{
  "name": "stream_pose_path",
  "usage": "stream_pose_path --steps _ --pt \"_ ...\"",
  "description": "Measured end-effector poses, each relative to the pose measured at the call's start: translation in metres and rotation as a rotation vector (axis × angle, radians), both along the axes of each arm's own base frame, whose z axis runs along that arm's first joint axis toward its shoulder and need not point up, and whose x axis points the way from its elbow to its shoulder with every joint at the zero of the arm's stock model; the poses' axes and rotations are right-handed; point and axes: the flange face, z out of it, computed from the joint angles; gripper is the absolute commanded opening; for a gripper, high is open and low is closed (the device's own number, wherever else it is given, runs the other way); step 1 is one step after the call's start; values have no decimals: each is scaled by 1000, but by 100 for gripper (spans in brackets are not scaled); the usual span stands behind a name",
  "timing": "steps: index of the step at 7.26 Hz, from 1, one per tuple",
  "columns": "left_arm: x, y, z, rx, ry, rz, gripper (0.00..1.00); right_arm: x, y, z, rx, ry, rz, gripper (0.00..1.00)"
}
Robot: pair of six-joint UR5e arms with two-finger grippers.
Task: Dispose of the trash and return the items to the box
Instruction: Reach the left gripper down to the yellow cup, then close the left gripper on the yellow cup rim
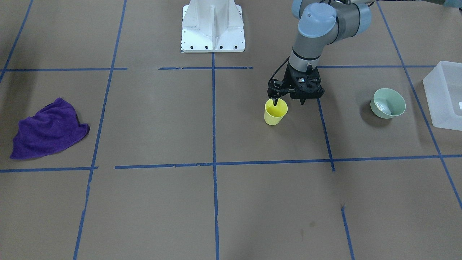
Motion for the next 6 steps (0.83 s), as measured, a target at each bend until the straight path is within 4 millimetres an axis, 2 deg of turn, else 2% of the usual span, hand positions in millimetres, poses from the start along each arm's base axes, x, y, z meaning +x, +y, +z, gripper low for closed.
stream_pose_path --steps 1,2,3,4,5,6 --pt "8 -4 7 2 -4 6 89 0 -1 -2 4 -2 1 100" --pt "13 -7 15 7 -10 16 74 0 -2 -4 7 -3 1 100" --pt "15 -7 20 12 -12 26 49 0 -2 -6 9 -5 1 100" --pt "16 -7 23 14 -12 32 15 0 -2 -7 11 -6 1 100" --pt "17 -7 23 15 -11 35 0 0 -2 -7 12 -7 1 100" --pt "17 -7 22 15 -9 37 0 0 -2 -8 14 -8 2 100"
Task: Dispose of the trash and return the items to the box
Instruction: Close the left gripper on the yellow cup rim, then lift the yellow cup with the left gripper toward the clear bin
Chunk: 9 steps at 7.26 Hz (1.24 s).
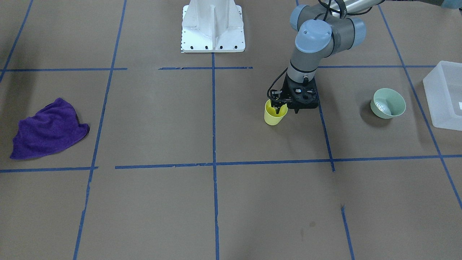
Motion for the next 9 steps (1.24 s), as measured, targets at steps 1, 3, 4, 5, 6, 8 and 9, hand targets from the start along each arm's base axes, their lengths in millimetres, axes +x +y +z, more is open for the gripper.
stream_pose_path --steps 1,3,4,5,6,8,9 --pt "0 0 -2 1 5 2 0 0 0 -1 1 -1 0 100" --pt "0 5 -7 -25 43 37 0 0 0 -2 3 -2 0 100" --pt "-12 4 -17 -38 78 50 0 0 0 -4 6 -3 0 100" --pt "-43 -10 -30 -48 109 30 0 0 1 -8 10 -3 1 100" --pt "-88 -32 -43 -47 121 -4 0 0 3 -12 -2 -6 16 100" --pt "-180 -71 -54 21 77 -18 0 -6 6 -27 -81 -31 97 100" --pt "-221 -88 -48 74 37 -8 0 -19 5 -38 -110 -40 110 100"
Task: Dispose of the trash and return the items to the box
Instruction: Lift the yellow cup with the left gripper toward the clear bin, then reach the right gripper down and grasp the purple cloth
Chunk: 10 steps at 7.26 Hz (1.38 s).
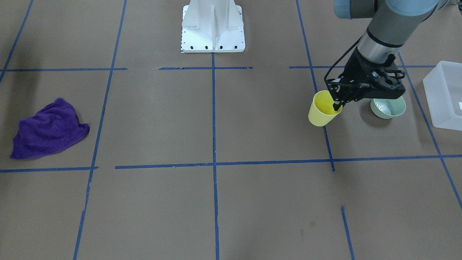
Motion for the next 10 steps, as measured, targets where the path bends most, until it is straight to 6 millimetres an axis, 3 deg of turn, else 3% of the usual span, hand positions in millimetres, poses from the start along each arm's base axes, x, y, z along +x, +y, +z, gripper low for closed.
stream_pose_path --steps 2,4,6,8,9,10 --pt "-78 -28 23 83 -97 30 0 -44 -4 -16 -12 13 -4 100" --pt "-156 -55 53 139 -184 60 0 -114 -7 -18 -1 58 16 100" --pt "-229 -76 90 182 -245 102 0 -186 -2 5 23 98 22 100" --pt "-285 -84 117 208 -289 128 0 -228 2 41 24 103 3 100" --pt "-306 -85 128 213 -304 134 0 -239 4 52 20 110 -11 69" --pt "-322 -86 137 215 -314 138 0 -245 6 58 16 118 -18 1"
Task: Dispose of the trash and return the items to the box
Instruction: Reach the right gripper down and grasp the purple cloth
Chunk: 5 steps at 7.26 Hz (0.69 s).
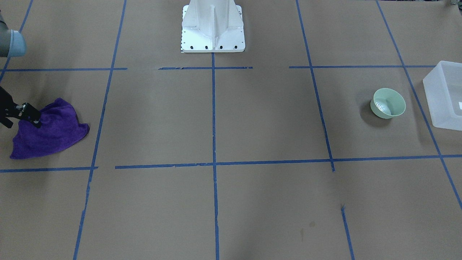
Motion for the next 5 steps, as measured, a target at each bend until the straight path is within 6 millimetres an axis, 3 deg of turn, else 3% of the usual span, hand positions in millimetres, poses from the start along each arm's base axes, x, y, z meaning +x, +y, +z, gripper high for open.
stream_pose_path --steps 3,5 --pt "-36 -4 34 -23 -18 12 0 -8 3 0 -1 2 -20 0" --pt "-65 -6 71 -40 -30 37 0 4 3 -27 14 -26 -6 0"
